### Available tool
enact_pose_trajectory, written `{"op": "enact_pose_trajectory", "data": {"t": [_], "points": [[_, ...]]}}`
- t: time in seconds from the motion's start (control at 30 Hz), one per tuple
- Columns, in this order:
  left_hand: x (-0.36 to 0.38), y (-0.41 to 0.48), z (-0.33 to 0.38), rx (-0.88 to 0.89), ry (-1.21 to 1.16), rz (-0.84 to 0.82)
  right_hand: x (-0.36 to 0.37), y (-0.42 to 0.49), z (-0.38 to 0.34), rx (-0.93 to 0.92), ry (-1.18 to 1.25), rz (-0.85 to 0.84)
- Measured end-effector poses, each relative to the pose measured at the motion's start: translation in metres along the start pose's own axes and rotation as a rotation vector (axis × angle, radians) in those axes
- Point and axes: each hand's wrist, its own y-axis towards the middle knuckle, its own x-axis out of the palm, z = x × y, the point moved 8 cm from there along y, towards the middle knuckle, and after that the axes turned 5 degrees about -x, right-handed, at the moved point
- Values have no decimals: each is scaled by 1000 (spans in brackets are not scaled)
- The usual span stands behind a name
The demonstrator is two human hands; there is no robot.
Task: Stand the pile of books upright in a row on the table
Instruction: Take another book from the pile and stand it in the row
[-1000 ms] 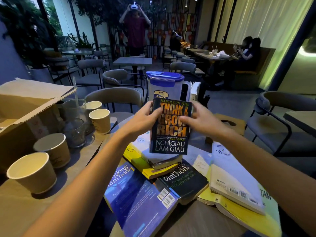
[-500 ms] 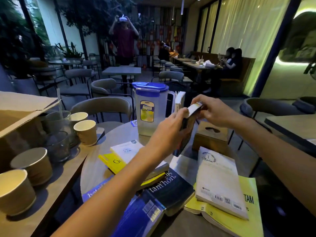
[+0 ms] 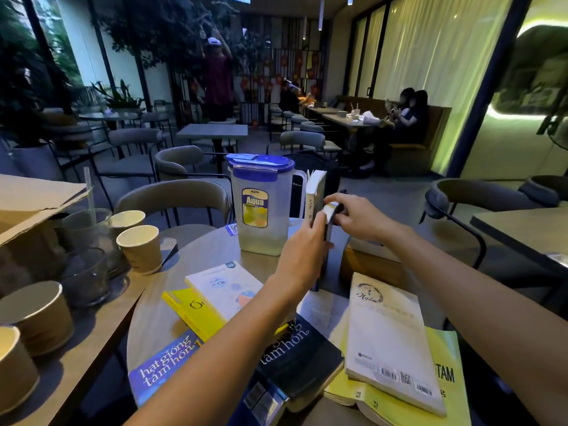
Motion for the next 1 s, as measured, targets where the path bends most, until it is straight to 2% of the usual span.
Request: {"op": "enact_pose_trajectory", "data": {"t": [0.07, 0.13, 0.23, 0.37, 0.53, 0.77, 1.0], "points": [[0, 0, -4, 12, 38, -20, 4, -2, -5, -18, 9, -10], [-2, -3, -10, 48, 201, -12, 4, -6, -9, -30, 36, 12], [-13, -5, -16, 100, 407, 96, 3, -16, -19, -95, 104, 55], [-17, -2, -16, 172, 515, 256, 6, -32, -41, -248, 179, 38], [-15, 3, -22, 192, 455, 275, 16, -38, -33, -241, 83, 96], [-2, 15, -45, 53, 158, 92, 23, -33, -27, -272, 59, 211], [-1, 26, -53, -9, 230, 165, 25, -26, -19, -233, 77, 238]]}}
